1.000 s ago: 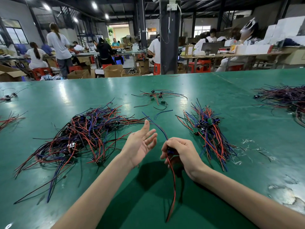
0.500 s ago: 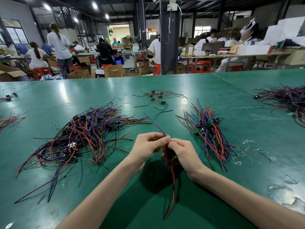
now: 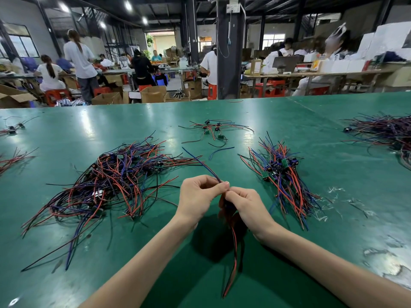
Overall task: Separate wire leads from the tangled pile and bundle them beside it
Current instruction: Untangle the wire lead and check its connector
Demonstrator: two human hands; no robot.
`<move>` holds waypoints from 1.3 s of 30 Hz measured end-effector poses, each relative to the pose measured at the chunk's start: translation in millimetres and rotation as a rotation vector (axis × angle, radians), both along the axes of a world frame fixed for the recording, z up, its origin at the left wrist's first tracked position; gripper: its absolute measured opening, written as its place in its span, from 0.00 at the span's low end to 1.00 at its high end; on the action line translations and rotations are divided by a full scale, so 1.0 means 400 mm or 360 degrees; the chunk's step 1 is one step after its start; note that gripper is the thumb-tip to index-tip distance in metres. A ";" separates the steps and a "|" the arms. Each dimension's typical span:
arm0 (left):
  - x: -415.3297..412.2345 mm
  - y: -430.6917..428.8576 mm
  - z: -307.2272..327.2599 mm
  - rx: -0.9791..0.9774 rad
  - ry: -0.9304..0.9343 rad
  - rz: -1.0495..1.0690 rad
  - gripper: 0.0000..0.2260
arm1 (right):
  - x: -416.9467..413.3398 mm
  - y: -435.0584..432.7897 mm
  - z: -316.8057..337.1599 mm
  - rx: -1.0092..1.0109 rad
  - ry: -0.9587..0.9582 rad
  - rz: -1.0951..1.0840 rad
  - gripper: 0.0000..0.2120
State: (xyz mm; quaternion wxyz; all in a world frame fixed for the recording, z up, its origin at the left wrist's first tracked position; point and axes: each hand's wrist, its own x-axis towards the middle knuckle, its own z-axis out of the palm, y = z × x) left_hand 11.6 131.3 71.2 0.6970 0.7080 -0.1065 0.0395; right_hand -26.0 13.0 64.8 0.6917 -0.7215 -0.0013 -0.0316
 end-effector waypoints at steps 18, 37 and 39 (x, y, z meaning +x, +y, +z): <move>0.033 0.006 -0.022 -0.0049 0.0131 0.0086 0.10 | 0.001 0.000 -0.003 -0.0128 0.0079 0.0061 0.14; 0.106 0.061 -0.040 -0.0113 0.0207 0.0304 0.08 | -0.005 0.003 -0.008 -0.0188 0.0096 0.0134 0.12; 0.108 0.066 -0.041 -0.0040 0.0155 0.0312 0.08 | -0.006 0.004 -0.007 -0.0198 0.0095 0.0139 0.12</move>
